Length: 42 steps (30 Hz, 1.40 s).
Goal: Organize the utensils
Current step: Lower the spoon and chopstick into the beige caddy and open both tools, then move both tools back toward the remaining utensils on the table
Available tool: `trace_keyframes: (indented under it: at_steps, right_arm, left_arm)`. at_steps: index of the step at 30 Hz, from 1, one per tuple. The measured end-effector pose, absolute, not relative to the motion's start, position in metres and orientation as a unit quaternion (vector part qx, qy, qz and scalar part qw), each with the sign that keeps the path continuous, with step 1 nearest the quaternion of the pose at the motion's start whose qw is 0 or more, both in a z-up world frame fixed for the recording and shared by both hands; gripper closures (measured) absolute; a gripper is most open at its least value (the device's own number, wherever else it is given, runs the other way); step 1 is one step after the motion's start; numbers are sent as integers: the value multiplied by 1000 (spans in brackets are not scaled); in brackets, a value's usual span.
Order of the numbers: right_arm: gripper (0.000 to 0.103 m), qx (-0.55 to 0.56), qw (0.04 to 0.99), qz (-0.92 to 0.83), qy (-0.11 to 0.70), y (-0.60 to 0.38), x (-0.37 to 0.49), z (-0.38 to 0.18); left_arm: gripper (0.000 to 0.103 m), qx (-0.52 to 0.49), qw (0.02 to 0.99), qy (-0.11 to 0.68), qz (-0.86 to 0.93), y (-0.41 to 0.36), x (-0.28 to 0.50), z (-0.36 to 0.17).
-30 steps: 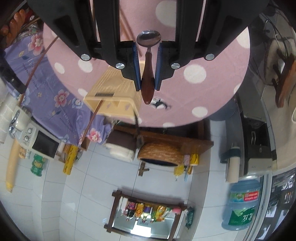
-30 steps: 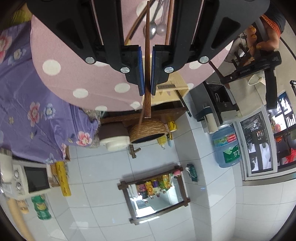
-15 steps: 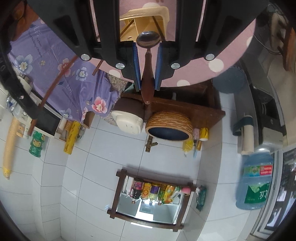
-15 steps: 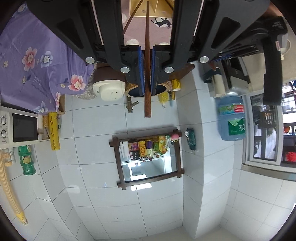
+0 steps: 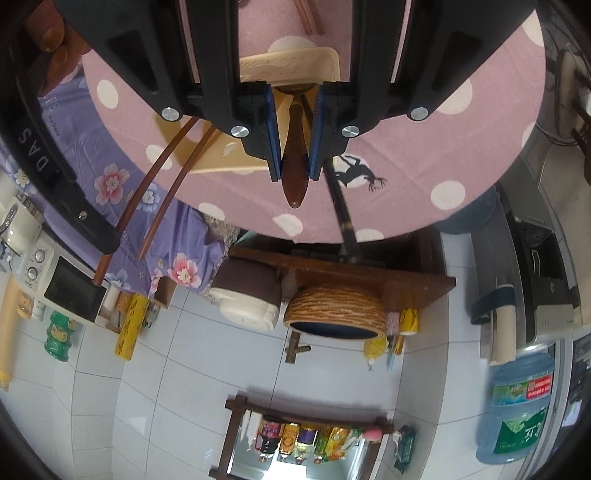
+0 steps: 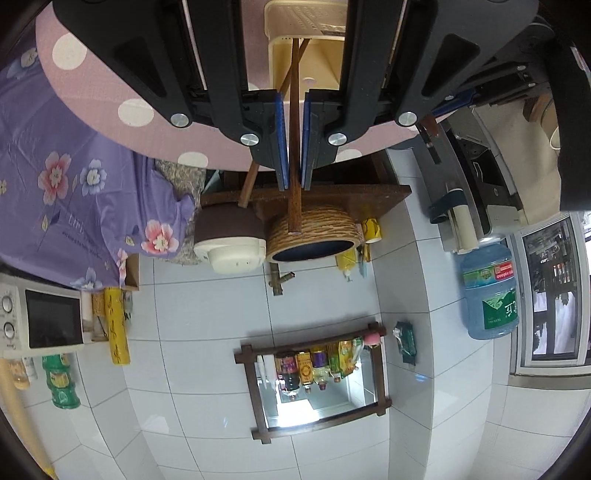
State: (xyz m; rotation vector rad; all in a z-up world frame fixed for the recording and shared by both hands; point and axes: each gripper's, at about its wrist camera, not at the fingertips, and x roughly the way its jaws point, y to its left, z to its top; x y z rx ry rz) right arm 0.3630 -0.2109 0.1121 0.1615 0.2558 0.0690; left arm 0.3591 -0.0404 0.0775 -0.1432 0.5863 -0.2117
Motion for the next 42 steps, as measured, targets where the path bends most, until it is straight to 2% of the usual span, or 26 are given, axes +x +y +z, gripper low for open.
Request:
trace_keyframes:
  at_steps: [7,9,10,11,13,15,19,26,30,38,42]
  right_arm:
    - [95,79,987,37,137,-214,362,102]
    - [92,78,987,32,140,-214,357,101]
    - [84,78,987,28,138,-216,352,100]
    - [69,80,987,25,138,-218,346,99]
    - [57,93,985,28,146,-225,333,96]
    - [55,88,979,36,178,-229,319,87]
    - [44,53,969,38,240,-230,280,53]
    - [42,9,934,6,358,-220,227,-39]
    - [42,-10,916,13,400,-205,219,-70]
    - [42,-67,901,-40,427,-213,216,-75]
    - [42,27,905,-21,424,-253,209,-64]
  left_arm:
    - [86,-72,946,297,-107,-37,359,67]
    - [79,-75,947,293,-110,-35,351,68]
    - [67,-73,947,291,-112,-32,344,69]
    - [52,-73,948,290,-112,-30,336,69]
    - [45,-72,950,286,-105,-24,318,66]
    - [45,-61,947,299,-102,-19,300,59]
    - [45,-63,934,339,-94,-5,260,27]
    - [49,-61,905,413,-79,-1,219,-36]
    - [50,-45,900,427,-71,-6,214,-50]
    - [50,-37,899,431,-70,-9,208,-53]
    - [50,-33,896,436,-73,-14,212,-55]
